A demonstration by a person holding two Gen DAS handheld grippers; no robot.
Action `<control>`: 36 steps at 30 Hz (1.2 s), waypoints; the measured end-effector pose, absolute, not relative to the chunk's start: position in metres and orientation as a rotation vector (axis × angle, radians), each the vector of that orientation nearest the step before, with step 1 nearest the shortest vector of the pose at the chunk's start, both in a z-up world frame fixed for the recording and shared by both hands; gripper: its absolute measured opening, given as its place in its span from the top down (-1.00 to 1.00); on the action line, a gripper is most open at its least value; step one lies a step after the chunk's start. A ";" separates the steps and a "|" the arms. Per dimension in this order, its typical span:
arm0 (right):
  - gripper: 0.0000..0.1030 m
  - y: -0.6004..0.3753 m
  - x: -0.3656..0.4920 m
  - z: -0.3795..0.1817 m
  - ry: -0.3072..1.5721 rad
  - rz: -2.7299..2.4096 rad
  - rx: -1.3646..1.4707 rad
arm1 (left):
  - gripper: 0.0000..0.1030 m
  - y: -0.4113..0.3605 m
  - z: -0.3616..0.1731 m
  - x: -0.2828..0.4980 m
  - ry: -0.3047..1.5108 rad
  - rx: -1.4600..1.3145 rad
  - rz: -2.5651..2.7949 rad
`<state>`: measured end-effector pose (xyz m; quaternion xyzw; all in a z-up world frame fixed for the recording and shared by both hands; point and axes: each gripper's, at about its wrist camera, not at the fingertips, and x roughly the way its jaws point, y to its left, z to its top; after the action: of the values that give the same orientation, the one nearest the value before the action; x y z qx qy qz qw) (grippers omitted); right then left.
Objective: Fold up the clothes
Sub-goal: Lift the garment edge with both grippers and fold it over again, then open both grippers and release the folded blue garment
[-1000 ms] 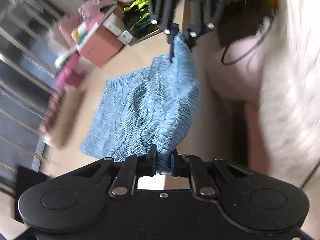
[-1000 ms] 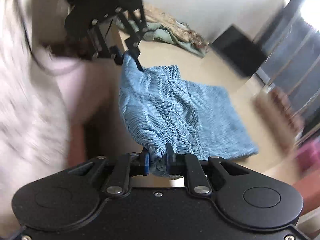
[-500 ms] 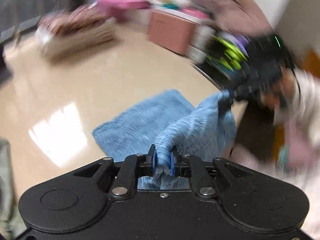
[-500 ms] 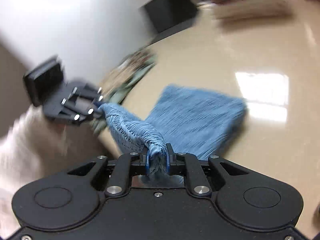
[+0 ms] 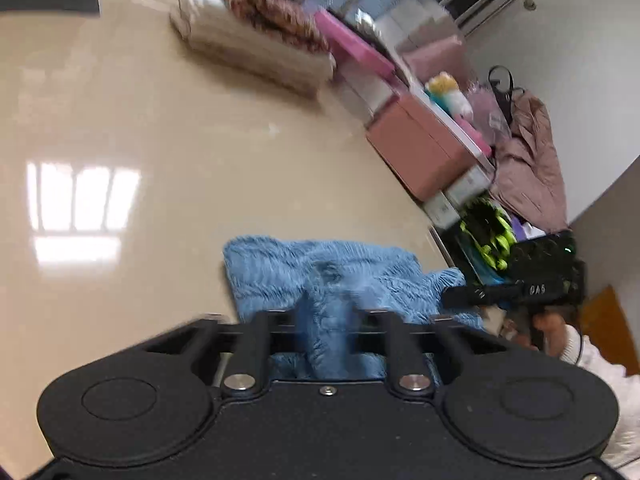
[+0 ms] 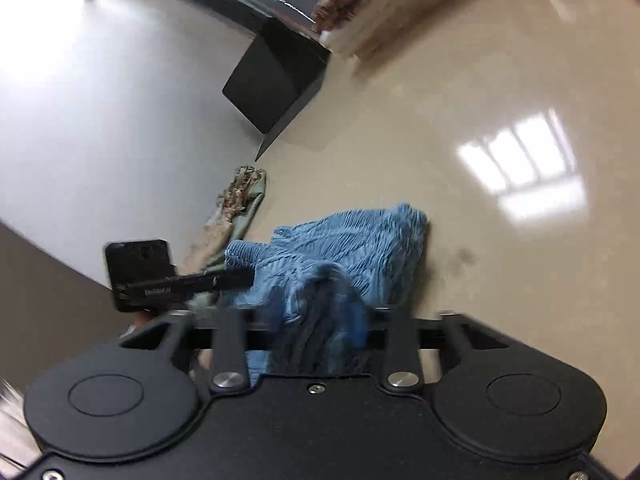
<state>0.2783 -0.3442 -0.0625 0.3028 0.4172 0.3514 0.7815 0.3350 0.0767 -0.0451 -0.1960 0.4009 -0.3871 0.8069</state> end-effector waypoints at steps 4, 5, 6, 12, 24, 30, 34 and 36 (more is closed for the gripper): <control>0.74 -0.338 0.279 -0.037 0.779 0.789 0.609 | 0.80 0.079 -0.032 0.329 0.756 -0.484 -0.831; 0.74 -0.337 0.284 -0.033 0.764 0.789 0.607 | 0.80 0.080 -0.030 0.331 0.747 -0.509 -0.824; 0.74 -0.337 0.289 -0.030 0.757 0.778 0.611 | 0.80 0.080 -0.029 0.333 0.740 -0.533 -0.813; 0.74 -0.353 0.316 -0.041 0.720 0.713 0.760 | 0.81 0.089 -0.034 0.345 0.671 -0.689 -0.775; 0.74 -0.347 0.366 -0.062 0.721 0.581 0.804 | 0.80 0.088 -0.065 0.397 0.728 -0.764 -0.582; 0.65 -0.339 0.382 -0.077 0.752 0.502 0.728 | 0.57 0.092 -0.085 0.407 0.737 -0.813 -0.556; 0.31 -0.342 0.372 -0.069 0.693 0.478 0.715 | -0.33 0.097 -0.065 0.397 0.658 -0.695 -0.505; -0.46 -0.342 0.358 -0.054 0.636 0.429 0.665 | -0.57 0.095 -0.046 0.380 0.577 -0.589 -0.439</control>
<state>0.3579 -0.3418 -0.0536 0.3185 0.3045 0.2052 0.8739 0.3796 0.0953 -0.0456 -0.2840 0.2783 -0.2117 0.8928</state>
